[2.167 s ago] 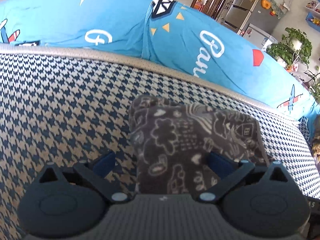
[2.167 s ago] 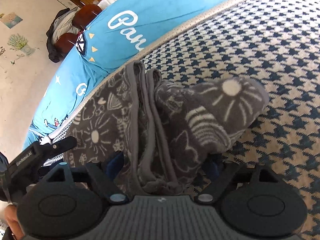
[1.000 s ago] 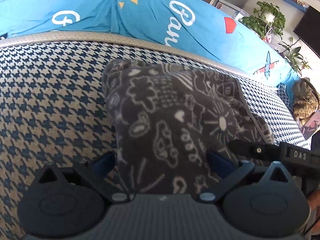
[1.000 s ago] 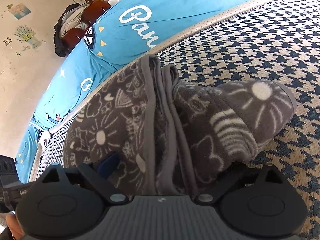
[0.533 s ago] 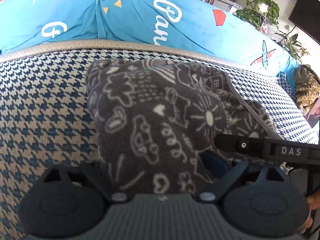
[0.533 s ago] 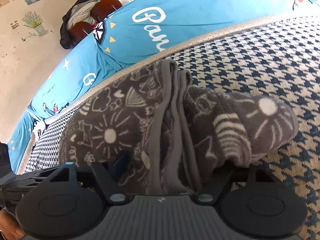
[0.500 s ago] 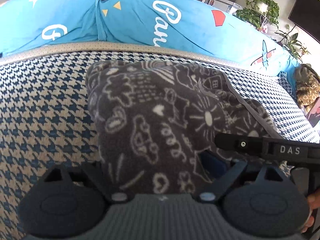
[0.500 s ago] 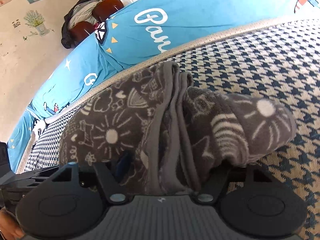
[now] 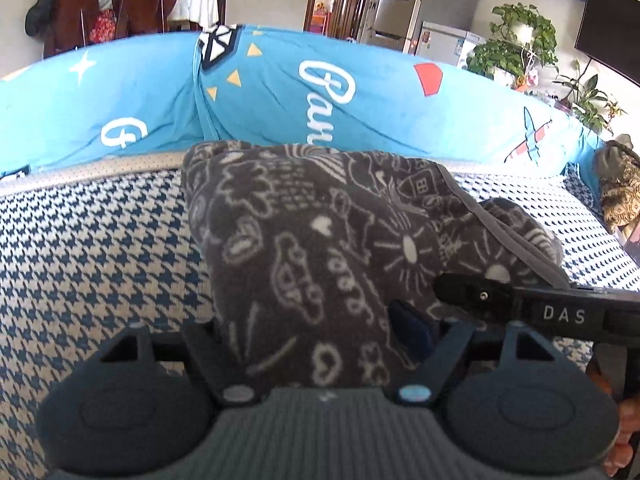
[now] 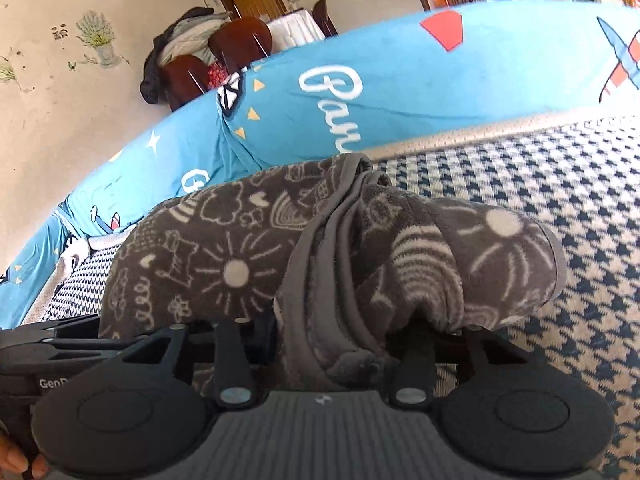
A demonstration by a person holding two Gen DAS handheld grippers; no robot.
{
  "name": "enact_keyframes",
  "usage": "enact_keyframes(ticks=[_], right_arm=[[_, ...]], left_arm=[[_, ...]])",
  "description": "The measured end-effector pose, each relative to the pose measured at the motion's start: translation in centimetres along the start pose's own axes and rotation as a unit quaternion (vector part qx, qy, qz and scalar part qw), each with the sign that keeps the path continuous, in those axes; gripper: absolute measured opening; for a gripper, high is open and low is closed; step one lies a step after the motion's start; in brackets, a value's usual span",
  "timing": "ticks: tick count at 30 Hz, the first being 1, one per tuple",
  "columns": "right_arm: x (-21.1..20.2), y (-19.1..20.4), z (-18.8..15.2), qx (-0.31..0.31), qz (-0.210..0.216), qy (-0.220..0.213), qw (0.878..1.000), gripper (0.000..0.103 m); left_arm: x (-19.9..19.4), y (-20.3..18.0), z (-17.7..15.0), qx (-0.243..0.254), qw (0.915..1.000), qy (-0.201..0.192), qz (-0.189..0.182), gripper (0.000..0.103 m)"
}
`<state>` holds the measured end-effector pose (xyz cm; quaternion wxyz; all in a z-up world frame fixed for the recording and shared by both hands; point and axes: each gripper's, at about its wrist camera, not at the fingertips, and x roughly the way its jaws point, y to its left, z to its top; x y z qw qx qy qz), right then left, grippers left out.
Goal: Fold clothes
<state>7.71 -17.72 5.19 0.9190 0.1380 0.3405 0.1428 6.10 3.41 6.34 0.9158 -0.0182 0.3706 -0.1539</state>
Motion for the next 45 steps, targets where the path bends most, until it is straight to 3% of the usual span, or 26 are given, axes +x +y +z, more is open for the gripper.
enact_keyframes(ticks=[17, 45], right_arm=[[-2.6, 1.6, 2.9, -0.030, -0.007, -0.082, 0.996, 0.045], [-2.8, 2.6, 3.7, -0.039, -0.006, -0.118, 0.992, 0.045]], left_arm=[[-2.3, -1.5, 3.2, -0.002, 0.9978, -0.063, 0.021, 0.077], [-3.3, -1.8, 4.4, 0.006, 0.9945, -0.097, 0.039, 0.077]])
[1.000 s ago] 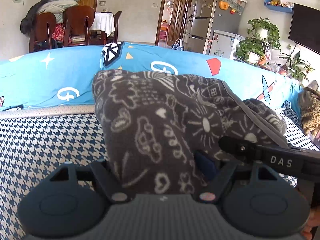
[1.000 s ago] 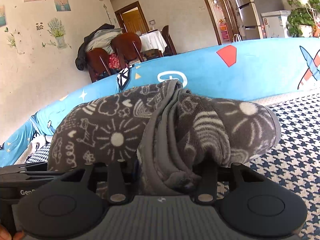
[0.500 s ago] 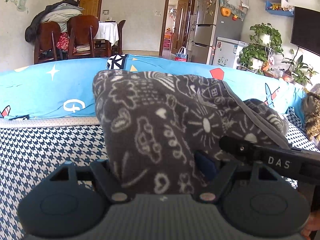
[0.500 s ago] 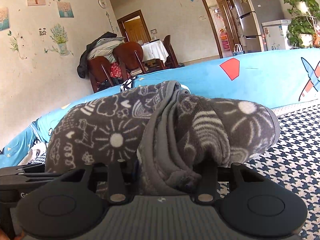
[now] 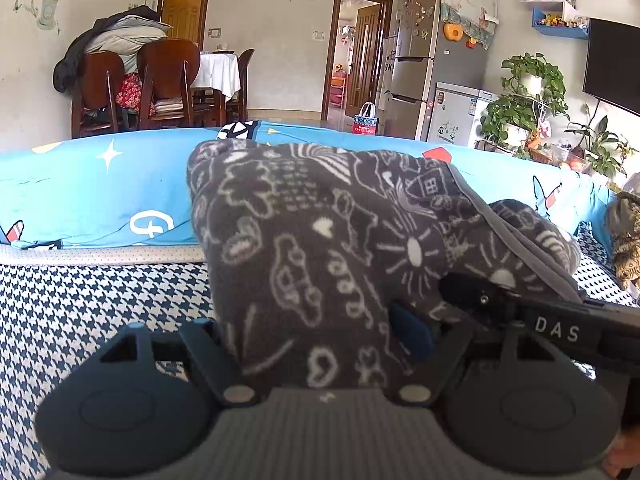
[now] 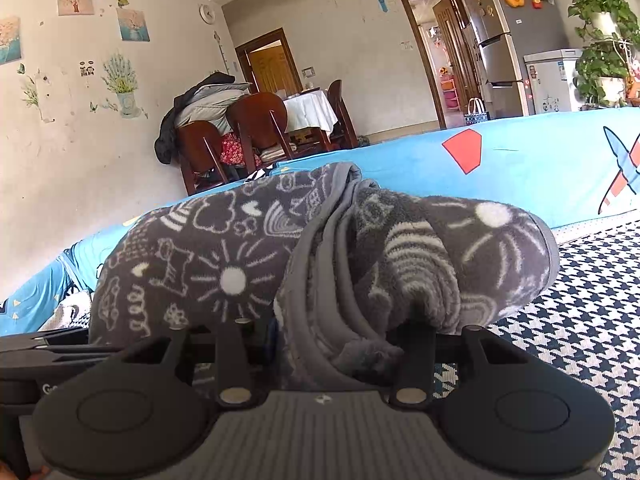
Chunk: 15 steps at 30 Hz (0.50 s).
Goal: Fold clothes
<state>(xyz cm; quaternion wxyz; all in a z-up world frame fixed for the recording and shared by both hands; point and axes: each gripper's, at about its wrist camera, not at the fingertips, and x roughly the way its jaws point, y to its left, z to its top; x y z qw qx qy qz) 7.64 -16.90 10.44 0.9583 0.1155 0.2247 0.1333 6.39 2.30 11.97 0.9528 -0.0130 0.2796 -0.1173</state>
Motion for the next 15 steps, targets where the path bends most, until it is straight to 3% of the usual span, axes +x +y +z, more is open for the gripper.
enact_keyframes(ticks=[15], right_arm=[[0.4, 0.1, 0.4, 0.018, -0.008, -0.014, 1.000, 0.045]], left_arm=[[1.1, 0.1, 1.2, 0.008, 0.9999, -0.010, -0.001, 0.077]])
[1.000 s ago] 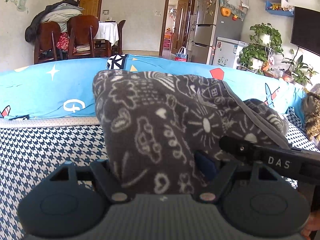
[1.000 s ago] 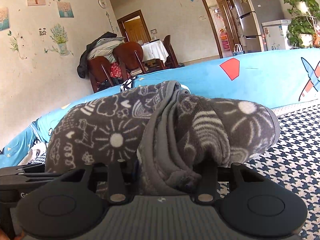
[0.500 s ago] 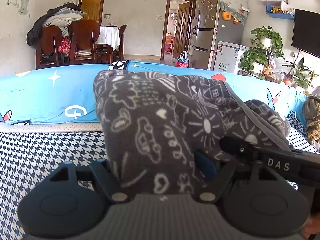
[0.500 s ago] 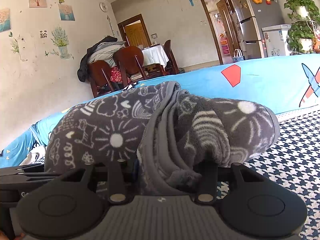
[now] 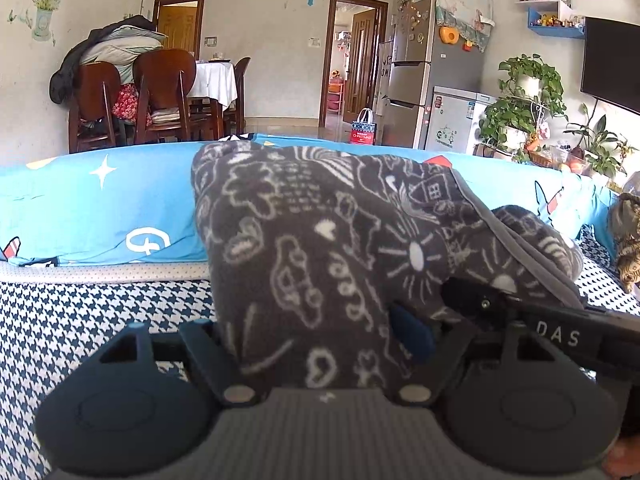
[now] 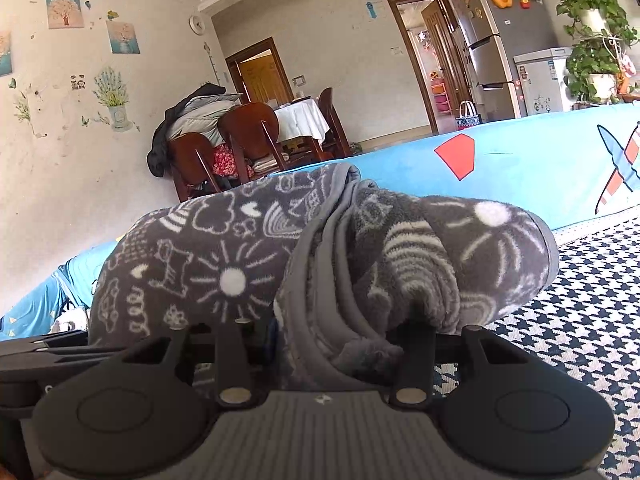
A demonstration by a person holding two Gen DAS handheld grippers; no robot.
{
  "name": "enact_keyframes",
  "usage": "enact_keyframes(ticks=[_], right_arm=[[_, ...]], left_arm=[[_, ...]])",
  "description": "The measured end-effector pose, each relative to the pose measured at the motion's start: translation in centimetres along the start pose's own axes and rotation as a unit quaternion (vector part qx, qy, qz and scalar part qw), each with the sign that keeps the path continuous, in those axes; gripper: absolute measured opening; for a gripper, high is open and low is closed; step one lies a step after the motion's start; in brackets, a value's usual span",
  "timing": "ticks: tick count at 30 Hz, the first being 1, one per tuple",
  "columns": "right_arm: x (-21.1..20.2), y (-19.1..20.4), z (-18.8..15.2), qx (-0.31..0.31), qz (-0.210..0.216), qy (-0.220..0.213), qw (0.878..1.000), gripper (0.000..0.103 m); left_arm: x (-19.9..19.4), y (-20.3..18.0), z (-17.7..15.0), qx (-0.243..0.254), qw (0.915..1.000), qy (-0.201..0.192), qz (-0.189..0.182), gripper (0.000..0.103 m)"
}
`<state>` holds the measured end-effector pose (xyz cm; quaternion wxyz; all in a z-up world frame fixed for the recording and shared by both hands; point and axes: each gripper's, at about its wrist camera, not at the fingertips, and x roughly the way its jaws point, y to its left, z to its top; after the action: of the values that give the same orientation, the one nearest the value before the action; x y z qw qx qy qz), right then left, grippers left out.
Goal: Fold clothes
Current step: 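Hold both grippers against the bundle's sides and push them inward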
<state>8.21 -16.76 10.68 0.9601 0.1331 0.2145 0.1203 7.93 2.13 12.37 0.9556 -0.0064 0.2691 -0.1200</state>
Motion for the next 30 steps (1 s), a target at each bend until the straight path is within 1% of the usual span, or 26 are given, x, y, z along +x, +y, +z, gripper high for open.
enact_keyframes(ticks=[7, 14, 21, 30], right_arm=[[1.2, 0.1, 0.2, 0.012, -0.002, -0.003, 1.000, 0.045], [2.9, 0.0, 0.4, 0.020, -0.005, -0.001, 1.000, 0.045], [4.8, -0.3, 0.3, 0.030, -0.011, 0.008, 0.999, 0.044], [7.2, -0.9, 0.1, 0.050, -0.016, 0.014, 0.999, 0.044]], left_arm=[[1.1, 0.6, 0.7, -0.004, 1.0000, 0.000, 0.004, 0.077], [2.9, 1.6, 1.3, -0.018, 0.9998, 0.005, 0.006, 0.077], [5.0, 2.3, 1.5, -0.027, 0.9995, 0.015, 0.008, 0.077], [7.6, 2.9, 1.8, -0.027, 0.9993, 0.023, 0.012, 0.077]])
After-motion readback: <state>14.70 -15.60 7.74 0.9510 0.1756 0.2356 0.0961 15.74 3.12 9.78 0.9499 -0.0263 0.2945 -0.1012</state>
